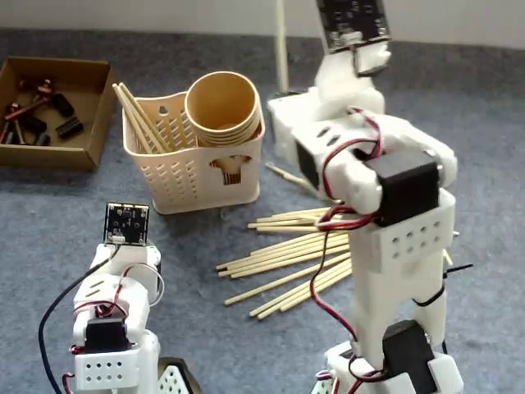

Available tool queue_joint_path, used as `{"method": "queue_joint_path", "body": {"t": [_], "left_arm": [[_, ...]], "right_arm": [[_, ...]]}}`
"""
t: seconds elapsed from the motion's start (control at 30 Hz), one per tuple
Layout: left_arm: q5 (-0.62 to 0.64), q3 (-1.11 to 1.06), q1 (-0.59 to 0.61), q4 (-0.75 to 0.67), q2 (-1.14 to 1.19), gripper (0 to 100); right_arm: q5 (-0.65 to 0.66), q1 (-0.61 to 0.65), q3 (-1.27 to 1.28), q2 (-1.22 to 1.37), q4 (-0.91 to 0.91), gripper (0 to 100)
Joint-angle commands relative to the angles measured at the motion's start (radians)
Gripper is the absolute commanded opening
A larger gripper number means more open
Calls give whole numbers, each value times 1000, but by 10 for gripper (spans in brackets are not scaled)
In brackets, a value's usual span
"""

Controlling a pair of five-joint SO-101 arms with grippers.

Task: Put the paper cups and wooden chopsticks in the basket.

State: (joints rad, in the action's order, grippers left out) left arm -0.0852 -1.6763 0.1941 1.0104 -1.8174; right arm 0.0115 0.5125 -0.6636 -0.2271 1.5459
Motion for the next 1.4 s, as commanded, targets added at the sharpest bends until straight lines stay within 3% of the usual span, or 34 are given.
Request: {"method": "queue_joint_path", "body": {"t": [0.0, 0.4, 0.63, 0.87, 1.2, 1.37], "left_arm": [[-6, -21, 8, 2, -4, 7], [-6, -21, 8, 2, -4, 7], [-6, -21, 8, 3, -4, 7], [-6, -21, 8, 3, -4, 7], [-6, -21, 8, 3, -4, 7], [-6, -21, 8, 3, -4, 7]], "right_arm": [[-6, 104, -1, -24, -134, 5], [-6, 263, 278, -1, -581, 5], [-6, 269, 550, -4, -958, 5], [-6, 269, 774, -4, -1222, 5], [-6, 271, 990, -5, -1449, 9], [-6, 271, 1012, -5, -1465, 13]]}}
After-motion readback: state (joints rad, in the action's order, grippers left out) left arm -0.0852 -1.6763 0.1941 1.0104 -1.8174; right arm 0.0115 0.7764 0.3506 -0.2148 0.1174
